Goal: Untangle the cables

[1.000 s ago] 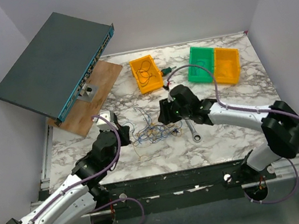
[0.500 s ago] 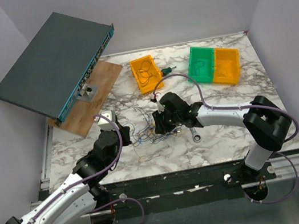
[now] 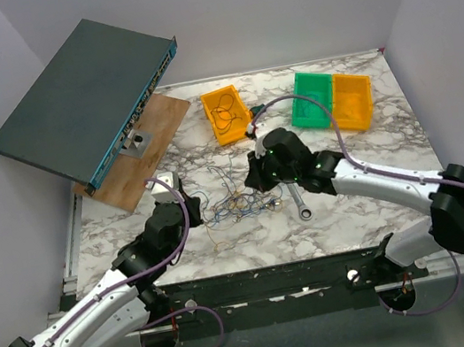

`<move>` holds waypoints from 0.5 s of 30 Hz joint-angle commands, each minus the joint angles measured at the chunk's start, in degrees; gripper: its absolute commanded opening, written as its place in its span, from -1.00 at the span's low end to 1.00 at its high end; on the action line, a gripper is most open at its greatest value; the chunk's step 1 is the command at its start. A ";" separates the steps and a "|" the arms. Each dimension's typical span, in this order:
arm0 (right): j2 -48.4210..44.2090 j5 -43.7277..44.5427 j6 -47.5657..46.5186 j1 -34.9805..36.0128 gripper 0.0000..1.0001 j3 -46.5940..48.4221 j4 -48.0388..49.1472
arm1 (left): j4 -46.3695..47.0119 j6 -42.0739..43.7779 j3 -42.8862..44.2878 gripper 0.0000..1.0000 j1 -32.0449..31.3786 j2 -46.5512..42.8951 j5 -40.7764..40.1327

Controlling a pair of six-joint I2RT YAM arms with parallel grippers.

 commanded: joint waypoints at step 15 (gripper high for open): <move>-19.31 21.91 -3.54 -0.09 -0.99 11.15 -8.23 | -1.02 3.66 5.82 -1.00 0.17 -1.25 2.59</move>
